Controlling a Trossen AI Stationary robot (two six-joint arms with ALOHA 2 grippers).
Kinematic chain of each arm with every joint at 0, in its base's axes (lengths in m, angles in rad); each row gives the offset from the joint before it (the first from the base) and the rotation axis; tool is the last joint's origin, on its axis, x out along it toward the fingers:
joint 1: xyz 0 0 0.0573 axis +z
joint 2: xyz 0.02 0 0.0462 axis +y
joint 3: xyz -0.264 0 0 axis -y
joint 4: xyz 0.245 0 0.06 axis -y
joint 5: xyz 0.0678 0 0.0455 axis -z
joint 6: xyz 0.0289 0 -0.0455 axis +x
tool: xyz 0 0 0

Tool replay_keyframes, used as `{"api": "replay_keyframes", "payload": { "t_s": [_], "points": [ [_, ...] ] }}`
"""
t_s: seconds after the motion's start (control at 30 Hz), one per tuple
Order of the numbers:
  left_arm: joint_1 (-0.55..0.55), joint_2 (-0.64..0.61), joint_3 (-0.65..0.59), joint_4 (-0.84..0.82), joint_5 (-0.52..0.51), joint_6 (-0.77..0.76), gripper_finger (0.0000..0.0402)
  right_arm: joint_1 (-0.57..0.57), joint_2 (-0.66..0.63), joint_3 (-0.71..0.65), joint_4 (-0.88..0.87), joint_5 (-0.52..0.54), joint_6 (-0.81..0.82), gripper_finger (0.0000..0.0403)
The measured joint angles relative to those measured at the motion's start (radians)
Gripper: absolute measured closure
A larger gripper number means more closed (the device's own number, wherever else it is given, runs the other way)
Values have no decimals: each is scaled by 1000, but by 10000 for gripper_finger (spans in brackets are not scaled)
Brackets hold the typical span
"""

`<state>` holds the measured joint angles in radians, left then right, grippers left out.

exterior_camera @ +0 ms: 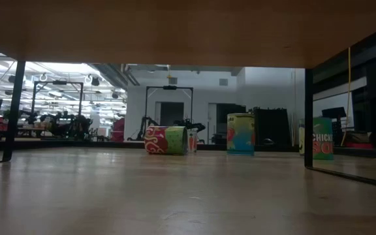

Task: Pick and place cans onto a shelf
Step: Put the canned sliced carrots on the shelf

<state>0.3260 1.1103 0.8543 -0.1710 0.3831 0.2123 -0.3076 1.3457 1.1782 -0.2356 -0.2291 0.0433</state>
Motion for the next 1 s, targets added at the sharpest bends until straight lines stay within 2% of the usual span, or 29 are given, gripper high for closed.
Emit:
{"api": "replay_keyframes", "payload": {
  "t_s": [0.17, 0.43, 0.7, 1.0],
  "points": [
    [0, 0, 0, 0, 0, 0, 318, -46, 4, 0, 24, 0, 14, 310],
    [0, 0, 0, 0, 0, 0, 318, -138, 86, 2, 202, -1, 118, 310],
    [0, 0, 0, 0, 0, 0, 318, -210, 285, 118, 66, -22, 189, 310],
    [0, 0, 0, 0, 0, -1, 318, -209, 478, 202, 63, -35, 187, 310]
  ]
}}
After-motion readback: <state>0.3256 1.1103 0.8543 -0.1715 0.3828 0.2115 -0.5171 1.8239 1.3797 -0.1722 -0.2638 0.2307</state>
